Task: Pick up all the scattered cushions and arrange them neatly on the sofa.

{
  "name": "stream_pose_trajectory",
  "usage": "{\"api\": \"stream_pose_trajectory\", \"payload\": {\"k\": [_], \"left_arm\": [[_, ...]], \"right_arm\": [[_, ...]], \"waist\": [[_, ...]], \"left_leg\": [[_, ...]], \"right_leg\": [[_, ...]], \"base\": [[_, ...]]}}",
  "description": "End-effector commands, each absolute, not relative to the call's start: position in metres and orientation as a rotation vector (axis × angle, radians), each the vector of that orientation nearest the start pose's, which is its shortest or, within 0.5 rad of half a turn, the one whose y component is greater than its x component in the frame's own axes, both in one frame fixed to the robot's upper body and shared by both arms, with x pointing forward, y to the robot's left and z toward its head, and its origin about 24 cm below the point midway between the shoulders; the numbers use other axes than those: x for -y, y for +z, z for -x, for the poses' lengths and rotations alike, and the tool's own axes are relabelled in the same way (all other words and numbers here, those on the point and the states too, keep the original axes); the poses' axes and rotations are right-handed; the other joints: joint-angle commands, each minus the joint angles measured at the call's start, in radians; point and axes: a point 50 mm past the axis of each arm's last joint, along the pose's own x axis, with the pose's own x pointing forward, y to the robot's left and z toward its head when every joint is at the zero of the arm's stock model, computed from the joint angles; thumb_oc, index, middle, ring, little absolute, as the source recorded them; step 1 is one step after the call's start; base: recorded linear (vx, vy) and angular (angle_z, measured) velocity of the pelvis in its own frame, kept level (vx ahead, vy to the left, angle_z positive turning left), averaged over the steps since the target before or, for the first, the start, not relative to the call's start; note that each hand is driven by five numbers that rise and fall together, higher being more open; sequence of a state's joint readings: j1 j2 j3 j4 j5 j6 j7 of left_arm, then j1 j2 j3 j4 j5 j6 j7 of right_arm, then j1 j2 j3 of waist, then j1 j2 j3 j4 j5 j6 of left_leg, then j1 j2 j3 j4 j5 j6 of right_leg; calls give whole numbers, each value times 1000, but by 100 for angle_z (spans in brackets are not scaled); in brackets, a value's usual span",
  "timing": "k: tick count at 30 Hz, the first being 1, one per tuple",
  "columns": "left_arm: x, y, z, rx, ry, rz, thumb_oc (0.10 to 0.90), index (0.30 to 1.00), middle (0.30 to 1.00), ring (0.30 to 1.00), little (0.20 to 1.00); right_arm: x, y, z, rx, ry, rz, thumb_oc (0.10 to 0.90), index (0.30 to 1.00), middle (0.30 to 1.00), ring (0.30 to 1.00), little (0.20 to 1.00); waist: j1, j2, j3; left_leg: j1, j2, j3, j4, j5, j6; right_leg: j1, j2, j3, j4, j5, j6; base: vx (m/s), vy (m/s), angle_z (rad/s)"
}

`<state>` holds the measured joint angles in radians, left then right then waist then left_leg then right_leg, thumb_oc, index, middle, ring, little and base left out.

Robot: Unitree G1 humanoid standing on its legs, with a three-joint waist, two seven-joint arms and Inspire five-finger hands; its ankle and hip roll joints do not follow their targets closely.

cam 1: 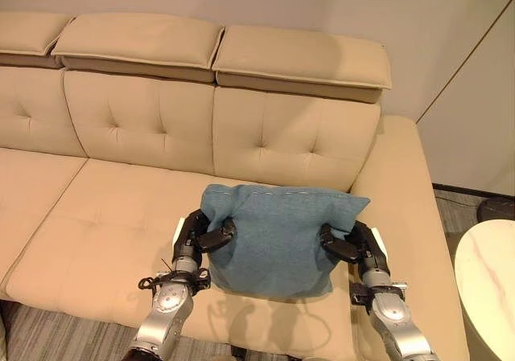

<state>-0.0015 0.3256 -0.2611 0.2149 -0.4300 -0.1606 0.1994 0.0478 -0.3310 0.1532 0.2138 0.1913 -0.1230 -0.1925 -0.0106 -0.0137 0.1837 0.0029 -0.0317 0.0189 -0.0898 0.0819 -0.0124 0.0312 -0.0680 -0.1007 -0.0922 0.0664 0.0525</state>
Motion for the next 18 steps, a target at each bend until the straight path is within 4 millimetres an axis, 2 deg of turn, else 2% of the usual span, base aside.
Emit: {"api": "stream_pose_trajectory", "payload": {"k": [1,2,3,4,6,7,8,12,18], "left_arm": [[-145,79,-271,269,-94,134,400,300,300,300,300],[-145,79,-272,270,-93,134,400,300,300,300,300],[-141,91,-280,317,-97,113,400,300,300,300,300],[-141,91,-281,318,-97,113,400,300,300,300,300],[-133,115,-296,404,-96,91,400,300,300,300,300],[-133,115,-296,404,-96,91,400,300,300,300,300],[-126,134,-308,466,-92,85,400,300,300,300,300],[-103,177,-330,591,-109,79,400,300,300,300,300],[-87,228,-350,737,-80,10,400,300,300,300,300]], "right_arm": [[188,88,-275,312,-103,142,400,300,300,300,300],[188,88,-275,313,-103,142,400,300,300,300,300],[182,102,-283,372,-104,157,400,300,300,300,300],[182,103,-284,373,-105,158,400,300,300,300,300],[172,126,-297,463,-109,168,400,300,300,300,300],[172,126,-297,463,-109,168,400,300,300,300,300],[164,142,-306,524,-116,169,400,300,300,300,300],[151,177,-323,639,-130,170,400,300,300,300,300],[148,225,-345,766,-182,221,400,300,300,300,300]], "waist": [[13,-19,-122],[13,-19,-122],[10,-18,-117],[11,-18,-117],[6,-16,-106],[6,-16,-106],[3,-14,-97],[-8,-3,-80],[-19,3,-80]], "left_leg": [[3,42,52,3,-115,-19],[2,42,53,3,-115,-19],[-14,42,60,3,-113,-18],[-16,42,61,3,-113,-18],[-58,47,72,3,-104,-20],[-58,47,72,3,-104,-20],[-100,50,73,3,-92,-23],[-198,50,59,3,-62,-39],[-323,41,49,3,-19,-57]], "right_leg": [[-13,-33,18,5,-36,97],[-14,-33,19,5,-35,97],[-42,-35,26,5,-25,106],[-44,-35,27,5,-25,106],[-97,-38,37,5,-8,119],[-97,-38,37,5,-8,119],[-140,-38,39,5,2,125],[-232,-42,29,5,23,129],[-353,-46,18,5,63,126]], "base": [[-37,28,-10],[-94,32,-19],[-70,20,-23],[-164,25,-21],[-146,10,-16],[-167,1,-24],[-172,-9,-24],[-188,-4,-2],[-120,-1,5]]}}
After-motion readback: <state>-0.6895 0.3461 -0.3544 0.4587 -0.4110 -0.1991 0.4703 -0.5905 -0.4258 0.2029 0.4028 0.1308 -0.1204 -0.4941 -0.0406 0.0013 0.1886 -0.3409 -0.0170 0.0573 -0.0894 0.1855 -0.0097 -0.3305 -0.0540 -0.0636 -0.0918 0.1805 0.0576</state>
